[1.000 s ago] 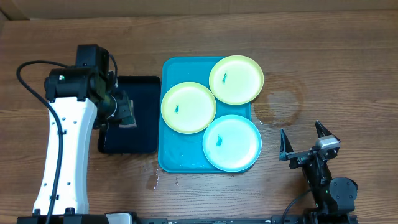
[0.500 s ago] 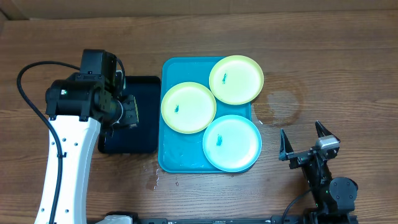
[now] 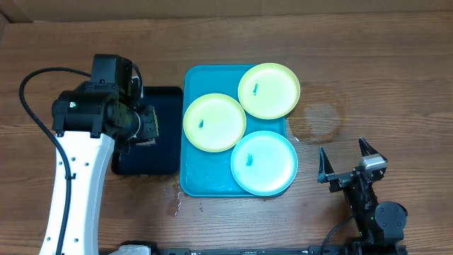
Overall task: Clean dirty plates on tray and stack at the side
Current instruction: 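Raise the left gripper and move it over the black tray's sponge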
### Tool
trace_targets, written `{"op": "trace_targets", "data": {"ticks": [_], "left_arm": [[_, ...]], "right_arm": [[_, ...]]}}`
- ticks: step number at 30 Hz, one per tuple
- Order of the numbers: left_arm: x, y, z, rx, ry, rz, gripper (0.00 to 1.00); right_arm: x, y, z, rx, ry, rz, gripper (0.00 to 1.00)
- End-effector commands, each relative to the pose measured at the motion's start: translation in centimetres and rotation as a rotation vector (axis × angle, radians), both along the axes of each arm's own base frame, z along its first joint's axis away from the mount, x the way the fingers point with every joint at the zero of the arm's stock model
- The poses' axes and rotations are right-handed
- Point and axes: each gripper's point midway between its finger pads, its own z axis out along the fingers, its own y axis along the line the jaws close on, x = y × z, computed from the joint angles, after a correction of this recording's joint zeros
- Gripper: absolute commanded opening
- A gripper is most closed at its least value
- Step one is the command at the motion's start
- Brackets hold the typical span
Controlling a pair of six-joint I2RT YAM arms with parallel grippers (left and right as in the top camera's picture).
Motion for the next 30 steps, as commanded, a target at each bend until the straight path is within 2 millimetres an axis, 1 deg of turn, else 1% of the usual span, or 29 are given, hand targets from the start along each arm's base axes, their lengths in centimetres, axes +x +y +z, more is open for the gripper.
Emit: {"op": "trace_targets", "data": {"ticks": [1,9,13,17,19,20,21,23,25,28,30], "left_arm": [[0.1,-0.2,0.0,-0.016,-0.007,0.012,0.13],[0.4,-0.3,0.1,-0.017,-0.022,0.012,0.14],[-0.3,-0.2,-0.1,-0.013,0.008,0.012,0.14],[-0.7,0.5,-0.2,0.027,0.024,0.023,0.15],[-0.5,0.7,-0.2,0.033,0.017,0.027,0.17],[-0.4,0.6,-0.2,0.027,0.011,0.048,0.24],[-0.1,0.6,-0.1,0.020,0.001,0.068,0.29],[0.6,0.6,0.0,0.013,-0.026,0.084,0.30],[0.9,0.6,-0.1,0.014,-0.028,0.083,0.25],[0.8,0.6,-0.8,0.017,0.007,0.083,0.04],[0.6,0.6,-1.2,0.020,0.029,0.083,0.04]], "right_arm": [[0.0,-0.1,-0.2,-0.001,-0.002,-0.005,1.00],[0.0,-0.1,-0.2,-0.001,-0.002,-0.005,1.00],[0.0,-0.1,-0.2,-0.001,-0.002,-0.005,1.00],[0.0,-0.1,-0.2,-0.001,-0.002,-0.005,1.00],[0.0,-0.1,-0.2,-0.001,-0.002,-0.005,1.00],[0.0,-0.1,-0.2,-0.001,-0.002,-0.005,1.00],[0.0,-0.1,-0.2,-0.001,-0.002,-0.005,1.00],[0.0,-0.1,-0.2,-0.001,-0.002,-0.005,1.00],[0.0,-0.1,-0.2,-0.001,-0.002,-0.005,1.00],[0.0,-0.1,-0.2,-0.001,-0.002,-0.005,1.00],[0.0,-0.1,-0.2,-0.001,-0.002,-0.005,1.00]]}}
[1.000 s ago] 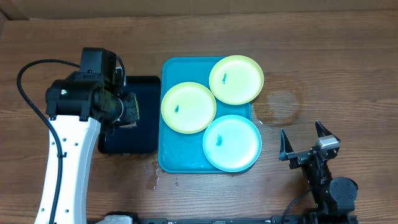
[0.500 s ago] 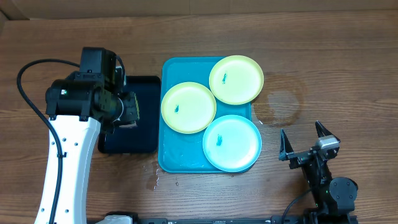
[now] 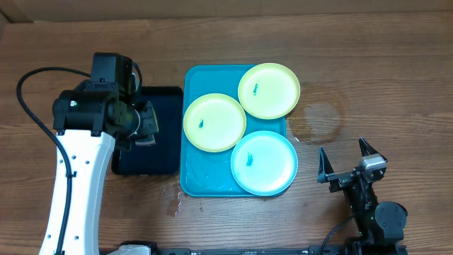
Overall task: Clean dirty plates on tray and stack at the side
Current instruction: 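Raise the left gripper and move it over the black tray's sponge, then move the right gripper onto the rim of the top yellow plate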
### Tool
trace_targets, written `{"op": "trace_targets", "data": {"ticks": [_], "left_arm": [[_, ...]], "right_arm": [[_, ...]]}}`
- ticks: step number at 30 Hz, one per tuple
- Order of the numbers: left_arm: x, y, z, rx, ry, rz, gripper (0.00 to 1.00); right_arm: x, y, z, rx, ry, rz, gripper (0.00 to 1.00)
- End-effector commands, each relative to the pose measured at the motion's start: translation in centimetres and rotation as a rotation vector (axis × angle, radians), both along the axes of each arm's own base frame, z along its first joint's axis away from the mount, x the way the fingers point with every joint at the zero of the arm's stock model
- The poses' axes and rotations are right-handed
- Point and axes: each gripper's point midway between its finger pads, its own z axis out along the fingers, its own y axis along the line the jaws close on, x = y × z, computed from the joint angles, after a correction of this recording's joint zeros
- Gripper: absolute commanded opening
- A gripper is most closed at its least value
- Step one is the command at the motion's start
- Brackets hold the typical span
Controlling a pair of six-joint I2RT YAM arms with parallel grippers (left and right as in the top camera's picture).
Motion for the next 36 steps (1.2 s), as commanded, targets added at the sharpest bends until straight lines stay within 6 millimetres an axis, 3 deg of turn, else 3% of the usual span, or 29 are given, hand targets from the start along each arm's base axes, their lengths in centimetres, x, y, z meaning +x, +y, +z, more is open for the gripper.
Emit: {"op": "trace_targets", "data": {"ticks": [1,5,7,12,20,23,26,30,32,34,36], "left_arm": [[-0.2,0.3,-1.4,0.019,0.055,0.016,0.04],[0.3,1.3,-2.8,0.075,0.058,0.031,0.04],[0.7,1.2,-4.7,0.063,0.056,0.069,0.04],[-0.4,1.3,-6.9,0.064,0.111,0.078,0.04],[-1.2,1.0,-7.2,0.052,0.145,0.057,0.04],[-1.2,0.8,-7.2,0.044,0.145,0.045,0.04],[-1.0,0.8,-7.2,0.043,0.140,0.045,0.04],[-0.6,0.7,-7.1,0.039,0.121,0.045,0.04],[-0.4,0.7,-7.1,0.038,0.114,0.044,0.04],[-0.3,0.7,-7.1,0.038,0.110,0.045,0.04],[-0.2,0.7,-7.0,0.038,0.106,0.045,0.04]], "right_arm": [[0.0,-0.1,-0.2,-0.001,-0.003,-0.005,1.00],[0.0,-0.1,-0.2,-0.001,-0.003,-0.005,1.00],[0.0,-0.1,-0.2,-0.001,-0.003,-0.005,1.00],[0.0,-0.1,0.1,0.000,-0.014,-0.004,1.00],[-0.3,0.9,2.3,0.015,-0.102,0.050,1.00],[-0.7,1.6,2.8,0.197,-0.038,0.102,1.00],[-1.2,2.0,3.4,0.227,0.004,0.126,1.00],[-2.1,2.0,6.7,0.227,0.032,0.121,1.00],[-2.4,2.0,9.6,0.224,0.056,0.119,1.00],[-1.9,2.1,12.6,0.227,0.158,0.115,1.00],[-1.2,2.4,13.6,0.229,0.248,0.124,1.00]]}}
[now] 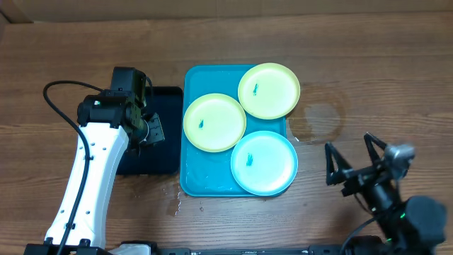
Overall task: Clean dirty plates on tray and stack at the side
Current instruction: 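Move the right gripper onto the rim of the top yellow plate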
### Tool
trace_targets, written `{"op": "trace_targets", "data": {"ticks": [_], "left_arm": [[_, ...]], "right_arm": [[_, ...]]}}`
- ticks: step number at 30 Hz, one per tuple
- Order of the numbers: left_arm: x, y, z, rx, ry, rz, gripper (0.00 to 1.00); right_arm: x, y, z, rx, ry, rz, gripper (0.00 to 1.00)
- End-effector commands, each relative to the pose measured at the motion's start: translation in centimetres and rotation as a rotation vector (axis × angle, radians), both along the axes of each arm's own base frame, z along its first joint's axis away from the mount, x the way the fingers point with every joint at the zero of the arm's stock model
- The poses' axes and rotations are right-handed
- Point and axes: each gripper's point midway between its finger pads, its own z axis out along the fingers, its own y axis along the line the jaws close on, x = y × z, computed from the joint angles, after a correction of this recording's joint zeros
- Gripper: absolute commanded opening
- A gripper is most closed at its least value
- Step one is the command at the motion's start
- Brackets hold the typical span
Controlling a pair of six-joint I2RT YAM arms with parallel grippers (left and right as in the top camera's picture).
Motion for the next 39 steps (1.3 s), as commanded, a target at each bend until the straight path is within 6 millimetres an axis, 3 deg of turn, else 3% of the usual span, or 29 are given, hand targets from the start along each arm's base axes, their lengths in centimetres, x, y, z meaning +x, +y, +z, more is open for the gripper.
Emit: {"op": "trace_targets", "data": {"ticks": [1,2,5,12,14,19,25,26,29,31,35,39], "left_arm": [[0.1,-0.1,-0.1,-0.005,-0.005,-0.006,0.04],[0.3,-0.1,0.0,-0.005,-0.011,-0.006,0.07],[0.3,0.0,0.0,-0.004,-0.014,-0.004,0.09],[1.0,0.1,0.1,-0.133,-0.038,-0.027,0.17],[1.1,0.1,0.4,-0.217,-0.054,-0.039,0.19],[1.1,2.5,0.6,-0.273,-0.076,0.049,0.21],[1.6,2.9,0.7,-0.257,-0.095,0.051,0.26],[1.6,3.2,0.6,-0.240,-0.094,0.056,0.27],[1.5,3.8,0.5,-0.212,-0.088,0.093,0.30],[1.4,4.0,0.4,-0.195,-0.082,0.108,0.31],[1.3,4.0,0.3,-0.196,-0.079,0.110,0.32],[1.2,4.0,-0.1,-0.197,-0.072,0.111,0.32]], "right_arm": [[1.5,0.8,4.0,0.014,0.133,0.041,1.00],[2.4,1.2,4.6,0.017,0.265,0.063,1.00],[3.3,1.8,5.2,0.030,0.443,0.096,1.00],[4.9,6.5,5.7,0.194,0.645,0.376,1.00],[5.8,7.0,4.5,0.219,0.706,0.397,1.00],[7.1,7.7,0.3,0.315,0.941,0.351,1.00],[7.4,11.7,-4.3,0.245,1.108,0.427,1.00],[7.6,12.3,-6.3,0.189,1.156,0.395,1.00],[7.8,13.0,-9.5,0.135,1.252,0.290,1.00],[8.7,14.3,-11.3,0.093,1.257,0.263,1.00],[11.1,15.9,-12.8,0.022,1.163,0.252,1.00],[12.1,17.1,-13.8,-0.019,1.121,0.238,1.00]]}}
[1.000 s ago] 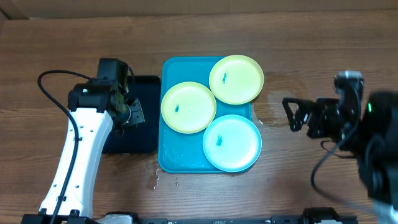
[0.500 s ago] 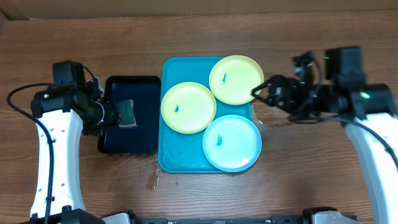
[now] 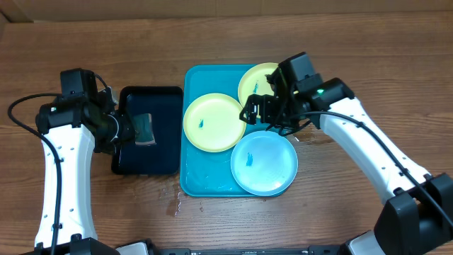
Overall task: Clean dirty plates on tray and stack at the side
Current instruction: 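Move the right gripper onto the rim of the top yellow plate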
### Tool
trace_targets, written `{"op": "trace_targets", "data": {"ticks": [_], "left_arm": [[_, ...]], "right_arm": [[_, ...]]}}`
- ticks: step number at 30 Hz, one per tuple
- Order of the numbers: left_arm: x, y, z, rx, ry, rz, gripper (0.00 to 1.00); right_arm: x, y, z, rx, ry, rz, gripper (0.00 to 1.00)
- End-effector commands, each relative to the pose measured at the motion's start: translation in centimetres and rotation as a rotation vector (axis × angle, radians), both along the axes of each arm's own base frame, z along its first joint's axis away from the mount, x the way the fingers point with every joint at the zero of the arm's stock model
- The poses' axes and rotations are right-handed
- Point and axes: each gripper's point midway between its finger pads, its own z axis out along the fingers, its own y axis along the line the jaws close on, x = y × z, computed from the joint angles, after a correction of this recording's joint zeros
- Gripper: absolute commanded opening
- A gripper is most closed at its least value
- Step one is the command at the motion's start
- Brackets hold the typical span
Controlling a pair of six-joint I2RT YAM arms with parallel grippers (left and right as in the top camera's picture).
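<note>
A teal tray (image 3: 190, 177) holds three plates with small blue-green smears. One yellow-green plate (image 3: 212, 122) lies at the tray's left. A second yellow-green plate (image 3: 256, 79) lies at the back right, partly under my right arm. A light blue plate (image 3: 264, 164) lies at the front right. My right gripper (image 3: 253, 112) hangs open over the tray, between the two yellow-green plates. My left gripper (image 3: 134, 130) is over the black tray (image 3: 152, 159), its fingers closed on the left edge of a grey-green sponge (image 3: 145, 129).
A wet patch (image 3: 318, 117) marks the wooden table right of the teal tray. Small water drops (image 3: 177, 202) lie at the tray's front left corner. A cable loops from the left arm.
My right arm has gone from the table's front right to over the teal tray, gripper still open. My left arm has drawn back to the left, and the sponge now shows at its fingertips.
My left gripper stood over the black tray, hiding the sponge, while my right gripper rested open at the front right. Then the left gripper had shifted a little and the right arm had lifted. Now the left gripper has the sponge and the right is over the plates.
</note>
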Motion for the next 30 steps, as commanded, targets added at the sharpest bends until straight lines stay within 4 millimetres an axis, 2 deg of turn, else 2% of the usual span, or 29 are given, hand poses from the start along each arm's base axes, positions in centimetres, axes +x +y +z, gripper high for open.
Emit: {"op": "trace_targets", "data": {"ticks": [1,4,5,7,8,10,15,23,25,30], "left_arm": [[-0.2,0.1,-0.6,0.007,0.012,0.013,0.32],[-0.2,0.1,-1.1,0.006,0.013,0.013,0.32],[-0.2,0.0,-1.2,0.006,0.015,0.013,0.32],[-0.3,0.0,-1.4,0.006,0.017,0.013,0.32],[-0.2,0.0,-1.5,0.006,0.016,0.013,0.32],[-0.2,0.0,-1.8,0.006,0.014,0.013,0.32],[-0.1,-0.1,-1.8,0.000,0.012,0.011,0.32],[-0.1,-0.1,-1.8,0.000,0.010,0.011,0.33],[-0.1,-0.1,-1.8,0.000,0.010,0.011,0.33],[-0.1,-0.1,-1.8,0.000,0.009,0.011,0.33]], "right_arm": [[1.4,0.2,-0.8,-0.076,-0.045,-0.047,1.00],[2.1,-0.1,-2.1,-0.147,-0.079,-0.087,0.81],[2.3,-0.1,-2.4,-0.171,-0.095,-0.096,0.66],[2.5,-0.4,-3.2,-0.215,-0.108,-0.138,0.53],[2.6,-0.5,-3.5,-0.229,-0.114,-0.150,0.50],[2.8,0.0,-4.2,-0.239,-0.122,-0.144,0.39],[3.4,1.9,-6.7,-0.239,-0.125,-0.112,0.42],[3.7,1.8,-9.8,-0.287,-0.096,-0.112,0.43],[3.8,1.8,-10.3,-0.292,-0.090,-0.111,0.42],[4.1,2.2,-11.5,-0.292,-0.090,-0.108,0.31]]}}
